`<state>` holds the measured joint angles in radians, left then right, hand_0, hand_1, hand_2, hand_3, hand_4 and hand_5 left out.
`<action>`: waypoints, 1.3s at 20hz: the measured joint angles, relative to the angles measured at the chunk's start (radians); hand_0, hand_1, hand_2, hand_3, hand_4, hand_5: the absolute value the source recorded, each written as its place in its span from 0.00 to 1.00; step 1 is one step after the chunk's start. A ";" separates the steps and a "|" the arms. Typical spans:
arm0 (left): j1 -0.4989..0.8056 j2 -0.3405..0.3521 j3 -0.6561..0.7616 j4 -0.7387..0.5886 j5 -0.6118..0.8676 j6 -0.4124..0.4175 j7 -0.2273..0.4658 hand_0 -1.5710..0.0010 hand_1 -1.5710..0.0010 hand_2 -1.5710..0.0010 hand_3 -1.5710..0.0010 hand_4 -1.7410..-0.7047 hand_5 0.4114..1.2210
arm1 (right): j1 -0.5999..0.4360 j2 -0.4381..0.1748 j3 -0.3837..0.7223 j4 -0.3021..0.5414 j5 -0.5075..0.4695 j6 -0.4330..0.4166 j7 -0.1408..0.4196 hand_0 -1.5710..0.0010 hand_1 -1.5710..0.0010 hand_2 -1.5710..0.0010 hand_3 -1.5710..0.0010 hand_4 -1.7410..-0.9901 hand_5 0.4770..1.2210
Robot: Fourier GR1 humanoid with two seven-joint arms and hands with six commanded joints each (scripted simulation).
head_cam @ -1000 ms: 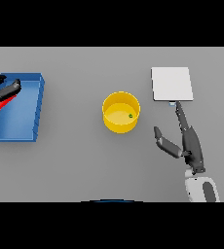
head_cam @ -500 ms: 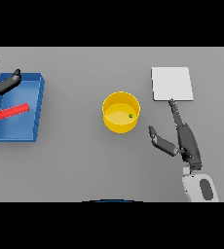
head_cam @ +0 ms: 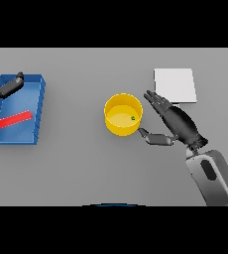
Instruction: Pick up the red beaker and tilt it to pour out 1 green nut into yellow bowl. Pick up the yellow bowl and place it on the metallic measuring scale.
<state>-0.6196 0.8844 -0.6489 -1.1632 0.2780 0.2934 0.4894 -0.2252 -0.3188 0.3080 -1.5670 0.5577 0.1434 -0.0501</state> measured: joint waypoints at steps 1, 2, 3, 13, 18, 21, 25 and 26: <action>-0.005 -0.005 -0.001 0.009 -0.004 0.004 0.009 1.00 1.00 1.00 1.00 0.91 0.37 | -0.025 -0.021 0.025 0.011 0.030 0.022 -0.012 1.00 1.00 1.00 1.00 0.62 0.26; 0.007 0.000 0.000 0.003 -0.002 0.004 -0.004 1.00 1.00 1.00 1.00 0.92 0.38 | -0.064 -0.049 0.046 0.019 0.061 0.050 -0.008 1.00 1.00 1.00 1.00 0.62 0.25; 0.000 0.001 0.001 0.012 0.000 -0.004 -0.004 1.00 1.00 1.00 1.00 0.91 0.38 | -0.088 -0.050 0.077 0.038 0.088 0.065 -0.021 1.00 1.00 1.00 1.00 0.63 0.25; -0.010 0.009 -0.002 0.006 -0.004 -0.012 -0.009 1.00 1.00 1.00 1.00 0.91 0.38 | -0.309 -0.063 0.206 0.237 0.165 0.204 -0.124 1.00 1.00 1.00 1.00 0.65 0.28; -0.023 -0.005 -0.001 0.030 -0.002 -0.020 -0.007 1.00 1.00 1.00 1.00 0.91 0.40 | -0.375 -0.025 0.251 0.335 0.183 0.239 -0.144 1.00 1.00 1.00 1.00 0.65 0.27; -0.015 -0.001 -0.003 0.032 -0.003 -0.028 -0.026 1.00 1.00 1.00 1.00 0.91 0.40 | -0.410 -0.013 0.275 0.389 0.195 0.267 -0.150 1.00 1.00 1.00 1.00 0.61 0.26; -0.015 0.011 0.002 0.007 0.002 -0.019 -0.007 1.00 1.00 1.00 1.00 0.91 0.40 | -0.418 -0.007 0.300 0.428 0.212 0.293 -0.143 1.00 1.00 1.00 1.00 0.58 0.26; -0.002 0.010 -0.003 0.003 0.001 -0.017 -0.011 1.00 1.00 1.00 1.00 0.91 0.40 | -0.431 -0.012 0.302 0.438 0.217 0.296 -0.145 1.00 1.00 1.00 1.00 0.58 0.27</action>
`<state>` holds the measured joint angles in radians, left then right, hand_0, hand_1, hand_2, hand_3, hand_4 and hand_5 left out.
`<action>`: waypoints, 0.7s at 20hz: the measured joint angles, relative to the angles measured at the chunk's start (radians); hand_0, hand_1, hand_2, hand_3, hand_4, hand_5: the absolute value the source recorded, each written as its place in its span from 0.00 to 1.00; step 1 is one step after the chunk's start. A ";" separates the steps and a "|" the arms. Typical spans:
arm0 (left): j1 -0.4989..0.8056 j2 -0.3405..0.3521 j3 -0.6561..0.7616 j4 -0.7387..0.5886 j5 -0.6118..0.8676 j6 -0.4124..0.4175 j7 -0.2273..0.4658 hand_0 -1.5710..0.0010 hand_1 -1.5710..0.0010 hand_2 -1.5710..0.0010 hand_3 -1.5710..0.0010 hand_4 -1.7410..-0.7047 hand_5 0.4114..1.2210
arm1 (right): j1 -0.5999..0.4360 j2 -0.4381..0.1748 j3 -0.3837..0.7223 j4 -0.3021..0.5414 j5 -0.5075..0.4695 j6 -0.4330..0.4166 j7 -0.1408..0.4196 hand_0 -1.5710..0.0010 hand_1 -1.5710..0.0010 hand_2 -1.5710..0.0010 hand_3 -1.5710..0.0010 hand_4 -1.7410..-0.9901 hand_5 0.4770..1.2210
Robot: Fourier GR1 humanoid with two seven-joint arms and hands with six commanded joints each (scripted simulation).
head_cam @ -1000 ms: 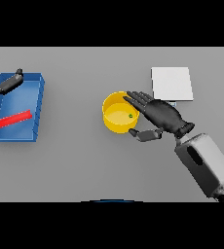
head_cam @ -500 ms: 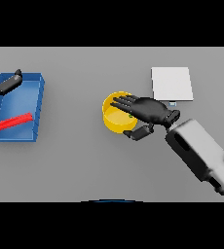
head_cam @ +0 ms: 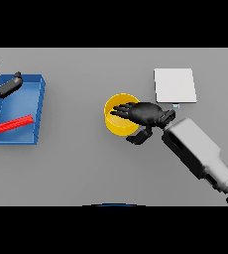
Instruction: Pick up the red beaker and tilt it to pour out 1 green nut into yellow bowl. Pick up the yellow bowl and place it on the metallic measuring scale.
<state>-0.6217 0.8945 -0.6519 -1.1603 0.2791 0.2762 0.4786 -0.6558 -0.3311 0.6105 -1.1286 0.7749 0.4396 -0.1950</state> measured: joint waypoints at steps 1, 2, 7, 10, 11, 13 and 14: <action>-0.011 -0.005 0.000 0.007 -0.004 0.000 0.003 1.00 1.00 1.00 1.00 0.91 0.40 | -0.008 -0.001 0.005 -0.006 0.000 0.018 0.004 1.00 1.00 1.00 1.00 0.58 0.29; -0.010 -0.004 -0.001 0.004 -0.006 0.003 -0.002 1.00 1.00 1.00 1.00 0.91 0.40 | -0.021 0.005 0.013 0.012 0.009 0.020 0.012 1.00 1.00 1.00 1.00 0.58 0.30; -0.018 -0.001 0.004 0.025 -0.005 -0.013 -0.019 1.00 1.00 1.00 1.00 0.92 0.39 | -0.029 0.030 0.041 0.025 0.031 0.030 0.039 0.94 0.93 0.91 0.90 0.50 0.46; -0.024 -0.011 0.001 0.017 -0.007 -0.004 -0.006 1.00 1.00 1.00 1.00 0.91 0.39 | -0.035 0.028 0.059 0.032 0.047 0.035 0.039 0.54 0.58 0.60 0.70 0.34 0.72; -0.006 -0.003 0.005 0.010 -0.002 0.002 -0.019 1.00 1.00 1.00 1.00 0.91 0.39 | -0.035 0.024 0.058 0.034 0.039 0.039 0.017 0.43 0.46 0.48 0.62 0.28 0.78; -0.010 0.002 0.009 0.000 0.004 0.005 0.003 1.00 1.00 1.00 1.00 0.91 0.39 | -0.043 0.016 0.063 0.031 0.023 0.078 0.014 0.28 0.30 0.31 0.45 0.18 0.86; -0.015 0.006 0.006 0.004 0.001 -0.003 0.007 1.00 1.00 1.00 1.00 0.91 0.39 | -0.045 0.017 0.064 0.030 0.018 0.091 0.024 0.22 0.24 0.25 0.41 0.15 0.89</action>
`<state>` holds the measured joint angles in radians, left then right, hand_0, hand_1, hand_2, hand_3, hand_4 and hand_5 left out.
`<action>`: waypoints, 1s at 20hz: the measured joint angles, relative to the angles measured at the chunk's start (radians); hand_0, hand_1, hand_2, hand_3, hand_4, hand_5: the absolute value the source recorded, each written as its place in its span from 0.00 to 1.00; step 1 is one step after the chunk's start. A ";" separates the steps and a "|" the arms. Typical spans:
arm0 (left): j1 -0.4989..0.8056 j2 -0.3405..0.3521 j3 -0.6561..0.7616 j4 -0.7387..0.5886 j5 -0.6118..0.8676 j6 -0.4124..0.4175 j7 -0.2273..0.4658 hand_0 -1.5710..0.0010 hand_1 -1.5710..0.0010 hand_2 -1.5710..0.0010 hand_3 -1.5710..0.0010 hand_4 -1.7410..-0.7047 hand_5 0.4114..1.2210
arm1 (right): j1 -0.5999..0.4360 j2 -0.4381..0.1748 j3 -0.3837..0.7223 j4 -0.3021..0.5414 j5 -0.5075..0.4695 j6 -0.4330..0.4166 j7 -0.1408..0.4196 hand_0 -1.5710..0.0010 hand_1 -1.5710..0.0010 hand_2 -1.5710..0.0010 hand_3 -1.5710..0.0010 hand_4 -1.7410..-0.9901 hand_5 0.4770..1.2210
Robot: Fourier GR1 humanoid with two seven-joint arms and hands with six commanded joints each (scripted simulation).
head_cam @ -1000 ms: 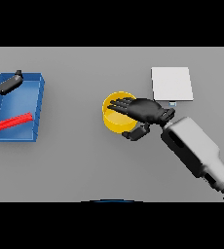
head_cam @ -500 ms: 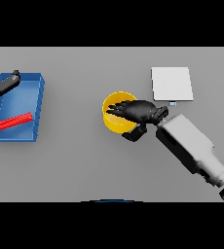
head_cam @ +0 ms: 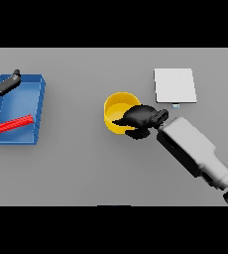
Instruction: Pick up the red beaker and tilt it to pour out 1 green nut into yellow bowl. Pick up the yellow bowl and place it on the metallic measuring scale.
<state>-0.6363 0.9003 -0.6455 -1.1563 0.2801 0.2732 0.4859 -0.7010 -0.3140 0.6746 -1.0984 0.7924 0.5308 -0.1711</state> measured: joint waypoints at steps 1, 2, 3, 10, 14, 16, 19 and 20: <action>0.010 0.012 0.007 -0.013 0.008 -0.004 -0.020 1.00 1.00 1.00 1.00 0.91 0.39 | 0.010 -0.003 0.000 -0.014 -0.005 -0.001 0.016 0.18 0.19 0.20 0.35 0.12 0.91; 0.014 0.015 0.007 -0.021 0.009 -0.002 -0.021 1.00 1.00 1.00 1.00 0.91 0.39 | 0.007 -0.008 -0.001 -0.012 -0.016 0.008 0.005 0.14 0.15 0.18 0.30 0.10 0.93; 0.013 0.007 0.004 -0.019 0.010 -0.001 -0.011 1.00 1.00 1.00 1.00 0.91 0.39 | 0.004 -0.002 -0.002 -0.003 -0.018 0.000 0.011 0.11 0.12 0.16 0.27 0.08 0.94; 0.014 0.014 0.000 -0.036 0.004 0.008 -0.002 1.00 1.00 1.00 1.00 0.91 0.39 | -0.006 -0.048 -0.027 -0.066 -0.053 0.035 0.017 0.02 0.03 0.05 0.24 0.02 0.99; 0.013 0.019 -0.003 -0.037 -0.002 0.011 0.008 1.00 1.00 1.00 1.00 0.91 0.38 | -0.017 -0.104 -0.054 -0.167 -0.087 0.088 0.046 0.01 0.01 0.03 0.14 0.02 1.00; 0.004 0.014 0.000 -0.025 -0.001 0.009 0.011 1.00 1.00 1.00 1.00 0.91 0.38 | -0.033 -0.128 -0.080 -0.207 -0.101 0.111 0.073 0.01 0.01 0.02 0.15 0.02 1.00; 0.001 0.013 0.005 -0.022 0.007 -0.003 -0.005 1.00 1.00 1.00 1.00 0.90 0.38 | -0.048 -0.140 -0.112 -0.259 -0.123 0.145 0.146 0.00 0.00 0.01 0.20 0.03 1.00; 0.003 0.006 0.001 -0.022 0.004 0.003 -0.001 1.00 1.00 1.00 1.00 0.90 0.38 | -0.046 -0.144 -0.119 -0.267 -0.130 0.154 0.157 0.00 0.00 0.01 0.21 0.03 1.00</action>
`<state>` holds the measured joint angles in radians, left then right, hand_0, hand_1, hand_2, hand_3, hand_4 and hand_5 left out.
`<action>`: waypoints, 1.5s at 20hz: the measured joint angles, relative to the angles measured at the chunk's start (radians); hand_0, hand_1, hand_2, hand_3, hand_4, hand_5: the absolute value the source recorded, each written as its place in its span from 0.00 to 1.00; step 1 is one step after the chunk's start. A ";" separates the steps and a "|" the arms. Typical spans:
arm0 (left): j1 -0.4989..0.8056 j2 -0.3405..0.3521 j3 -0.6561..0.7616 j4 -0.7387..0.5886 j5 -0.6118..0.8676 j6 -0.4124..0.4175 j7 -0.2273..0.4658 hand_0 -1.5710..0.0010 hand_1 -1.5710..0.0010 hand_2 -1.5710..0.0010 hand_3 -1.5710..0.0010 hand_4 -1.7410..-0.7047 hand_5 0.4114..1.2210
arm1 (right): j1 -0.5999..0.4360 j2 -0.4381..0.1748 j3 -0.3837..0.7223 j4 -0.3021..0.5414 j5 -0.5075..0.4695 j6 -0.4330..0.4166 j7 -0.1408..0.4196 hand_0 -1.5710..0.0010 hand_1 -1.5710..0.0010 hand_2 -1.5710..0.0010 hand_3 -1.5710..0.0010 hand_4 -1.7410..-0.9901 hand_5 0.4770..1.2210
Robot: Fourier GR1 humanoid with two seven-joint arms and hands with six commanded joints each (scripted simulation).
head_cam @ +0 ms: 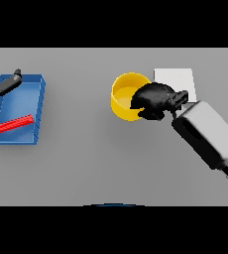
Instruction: Pick up the red beaker and tilt it to pour out 1 green nut into yellow bowl. Pick up the yellow bowl and place it on the metallic measuring scale.
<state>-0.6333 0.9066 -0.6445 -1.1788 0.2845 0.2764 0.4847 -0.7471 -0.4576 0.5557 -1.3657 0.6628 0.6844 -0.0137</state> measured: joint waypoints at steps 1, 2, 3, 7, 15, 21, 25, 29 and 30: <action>-0.003 0.005 0.002 0.003 -0.001 -0.001 0.003 1.00 1.00 1.00 1.00 0.90 0.38 | 0.004 -0.006 -0.005 -0.007 -0.004 0.006 0.006 0.00 0.00 0.01 0.21 0.03 1.00; 0.003 0.007 0.000 -0.005 -0.001 0.001 0.002 1.00 1.00 1.00 1.00 0.91 0.38 | 0.018 -0.012 -0.005 -0.017 -0.007 0.008 0.012 0.00 0.00 0.01 0.21 0.03 1.00; -0.004 0.014 0.000 -0.010 -0.010 0.003 -0.003 1.00 1.00 1.00 1.00 0.91 0.39 | 0.005 -0.029 -0.010 -0.016 -0.003 0.002 -0.006 0.00 0.00 0.00 0.21 0.03 1.00; 0.009 0.014 0.003 -0.023 -0.006 0.016 -0.008 1.00 1.00 1.00 1.00 0.90 0.41 | -0.051 -0.086 -0.039 0.037 0.019 -0.038 -0.035 0.00 0.00 0.00 0.17 0.03 1.00; 0.014 0.045 -0.005 -0.089 -0.005 0.026 0.077 1.00 1.00 1.00 1.00 0.88 0.44 | -0.100 -0.111 -0.100 0.279 0.036 -0.160 -0.062 0.00 0.00 0.00 0.24 0.03 1.00; 0.028 0.054 -0.003 -0.095 -0.001 0.030 0.089 1.00 1.00 1.00 1.00 0.89 0.43 | -0.137 -0.108 -0.116 0.494 0.060 -0.242 -0.109 0.00 0.00 0.00 0.22 0.03 1.00; 0.009 0.041 -0.011 -0.063 -0.015 0.018 0.091 1.00 1.00 1.00 1.00 0.90 0.42 | -0.157 -0.075 -0.115 0.623 0.083 -0.322 -0.143 0.00 0.00 0.00 0.12 0.02 1.00; 0.016 0.049 -0.008 -0.071 -0.011 0.021 0.092 1.00 1.00 1.00 1.00 0.91 0.40 | -0.186 -0.033 -0.116 0.744 0.097 -0.375 -0.155 0.00 0.03 0.00 0.06 0.02 1.00; 0.021 0.050 -0.006 -0.078 -0.010 0.027 0.086 1.00 1.00 1.00 1.00 0.91 0.39 | -0.183 -0.035 -0.117 0.757 0.095 -0.383 -0.174 0.00 0.05 0.00 0.05 0.02 1.00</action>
<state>-0.6125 0.9570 -0.6506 -1.2569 0.2742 0.3030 0.5703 -0.9303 -0.4924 0.4385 -0.6086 0.7583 0.3017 -0.1880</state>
